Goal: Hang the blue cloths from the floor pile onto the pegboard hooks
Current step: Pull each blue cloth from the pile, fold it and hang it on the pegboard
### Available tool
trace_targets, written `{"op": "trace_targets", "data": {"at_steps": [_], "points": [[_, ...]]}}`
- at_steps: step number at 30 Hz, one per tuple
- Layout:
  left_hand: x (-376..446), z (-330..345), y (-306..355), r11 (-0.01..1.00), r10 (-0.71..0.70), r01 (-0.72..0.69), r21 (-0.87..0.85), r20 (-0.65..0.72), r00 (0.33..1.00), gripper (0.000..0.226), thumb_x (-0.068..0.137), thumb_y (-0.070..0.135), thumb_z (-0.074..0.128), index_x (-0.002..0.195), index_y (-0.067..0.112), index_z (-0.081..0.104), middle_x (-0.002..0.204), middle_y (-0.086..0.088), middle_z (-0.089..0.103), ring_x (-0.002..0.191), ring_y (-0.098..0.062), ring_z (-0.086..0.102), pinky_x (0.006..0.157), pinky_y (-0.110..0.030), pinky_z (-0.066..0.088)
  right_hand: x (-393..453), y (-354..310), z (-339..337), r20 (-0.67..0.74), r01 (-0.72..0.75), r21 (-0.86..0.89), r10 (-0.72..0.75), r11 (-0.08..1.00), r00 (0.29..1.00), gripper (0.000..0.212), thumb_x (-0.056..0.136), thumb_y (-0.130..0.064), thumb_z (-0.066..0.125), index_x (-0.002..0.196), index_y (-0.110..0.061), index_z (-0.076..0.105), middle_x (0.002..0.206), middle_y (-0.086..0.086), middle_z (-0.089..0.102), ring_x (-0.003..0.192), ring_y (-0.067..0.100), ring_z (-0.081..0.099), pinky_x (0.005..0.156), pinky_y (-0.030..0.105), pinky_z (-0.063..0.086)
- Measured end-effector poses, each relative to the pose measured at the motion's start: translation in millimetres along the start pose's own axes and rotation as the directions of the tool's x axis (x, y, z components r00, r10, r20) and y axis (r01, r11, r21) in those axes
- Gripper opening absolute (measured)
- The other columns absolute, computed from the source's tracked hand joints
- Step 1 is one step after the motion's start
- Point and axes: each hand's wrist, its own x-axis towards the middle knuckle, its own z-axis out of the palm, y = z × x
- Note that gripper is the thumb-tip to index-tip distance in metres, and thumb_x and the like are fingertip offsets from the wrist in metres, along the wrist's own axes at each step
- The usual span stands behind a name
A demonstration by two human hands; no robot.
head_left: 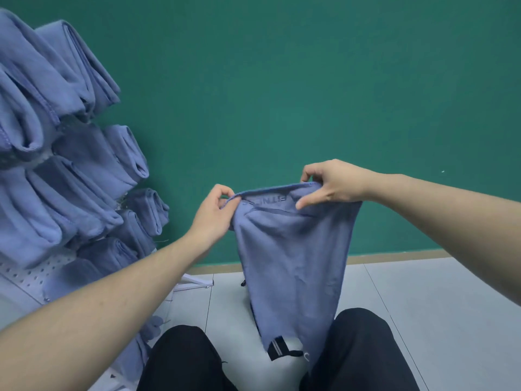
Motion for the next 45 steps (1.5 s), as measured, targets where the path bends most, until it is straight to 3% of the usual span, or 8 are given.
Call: {"op": "trace_targets", "data": {"at_steps": [4, 9, 14, 18, 22, 30, 39, 45], "points": [[6, -13, 1, 0.998, 0.038, -0.04, 0.04, 0.045, 0.998, 0.016, 0.099, 0.014, 0.06, 0.086, 0.022, 0.054, 0.058, 0.01, 0.058, 0.05, -0.009, 0.045, 0.051, -0.026, 0.039, -2, 24, -4, -0.003, -0.025, -0.094, 0.024, 0.995, 1.0, 0.029, 0.087, -0.044, 0.075, 0.08, -0.02, 0.061, 0.072, -0.004, 0.06, 0.068, 0.019, 0.05, 0.054, 0.021, 0.036], [5, -22, 2, 0.997, 0.038, -0.044, 0.064, 0.093, 0.995, 0.013, 0.098, 0.02, 0.063, 0.085, 0.024, 0.063, 0.066, 0.015, 0.063, 0.059, -0.005, 0.048, 0.062, -0.029, 0.04, -9, 45, -1, -0.058, -0.083, -0.12, 0.076, 0.989, 0.995, 0.014, 0.098, -0.044, 0.058, 0.089, -0.034, 0.062, 0.082, -0.015, 0.062, 0.078, 0.014, 0.056, 0.065, 0.028, 0.039], [4, -25, 7, 0.989, -0.056, 0.068, -0.13, 0.094, 0.994, 0.015, 0.099, 0.023, 0.062, 0.086, 0.022, 0.069, 0.076, 0.01, 0.067, 0.067, -0.007, 0.056, 0.06, -0.019, 0.05, -9, 55, 5, -0.13, -0.1, 0.123, 0.116, 0.987, 0.985, 0.018, 0.105, -0.022, 0.048, 0.11, -0.022, 0.065, 0.109, -0.004, 0.067, 0.101, 0.017, 0.059, 0.079, 0.024, 0.038], [3, -24, 10, 0.954, -0.125, 0.138, -0.265, 0.062, 0.99, 0.015, 0.097, 0.027, 0.064, 0.086, 0.021, 0.073, 0.082, 0.005, 0.069, 0.071, -0.009, 0.058, 0.065, -0.024, 0.05, -9, 57, 7, -0.249, -0.139, 0.184, 0.183, 0.973, 0.951, 0.011, 0.095, -0.033, 0.067, 0.092, -0.022, 0.068, 0.088, 0.004, 0.071, 0.073, 0.018, 0.058, 0.059, 0.026, 0.042], [6, -27, 10, 0.98, -0.133, 0.118, -0.16, -0.086, 0.987, 0.018, 0.089, 0.028, 0.075, 0.073, 0.022, 0.07, 0.069, 0.012, 0.063, 0.065, -0.003, 0.052, 0.065, -0.023, 0.04, -19, 61, 4, -0.274, -0.154, 0.113, 0.18, 0.982, 0.945, 0.046, 0.084, -0.049, 0.075, 0.065, -0.015, 0.052, 0.058, 0.001, 0.048, 0.054, 0.017, 0.036, 0.05, 0.03, 0.03], [6, -25, 8, 0.974, -0.202, 0.189, -0.123, -0.104, 0.974, 0.02, 0.086, 0.031, 0.077, 0.07, 0.021, 0.068, 0.061, 0.005, 0.052, 0.051, -0.008, 0.041, 0.044, -0.017, 0.027, -19, 58, 18, -0.15, -0.218, 0.536, 0.346, 0.815, 0.926, 0.036, 0.09, -0.012, 0.061, 0.064, -0.02, 0.039, 0.056, -0.004, 0.035, 0.054, 0.015, 0.03, 0.045, 0.021, 0.027], [-1, 7, 17, 0.933, -0.308, 0.274, -0.232, -0.127, 0.943, 0.01, 0.09, 0.028, 0.072, 0.082, 0.021, 0.073, 0.085, 0.005, 0.072, 0.079, -0.012, 0.064, 0.082, -0.026, 0.046, -3, 28, 37, 0.03, -0.282, 0.858, 0.505, 0.43, 0.863, 0.026, 0.089, -0.006, 0.064, 0.077, -0.024, 0.05, 0.062, 0.001, 0.047, 0.052, 0.014, 0.04, 0.042, 0.021, 0.035], [-14, 38, 33, 0.915, -0.28, 0.267, -0.302, 0.001, 0.96, 0.008, 0.09, 0.025, 0.074, 0.089, 0.017, 0.075, 0.079, 0.005, 0.077, 0.066, -0.008, 0.07, 0.059, -0.019, 0.055, -2, -8, 40, 0.103, -0.237, 0.806, 0.267, 0.543, 0.958, 0.011, 0.095, -0.013, 0.064, 0.096, -0.018, 0.073, 0.071, -0.001, 0.064, 0.059, 0.012, 0.052, 0.059, 0.021, 0.045]]}}
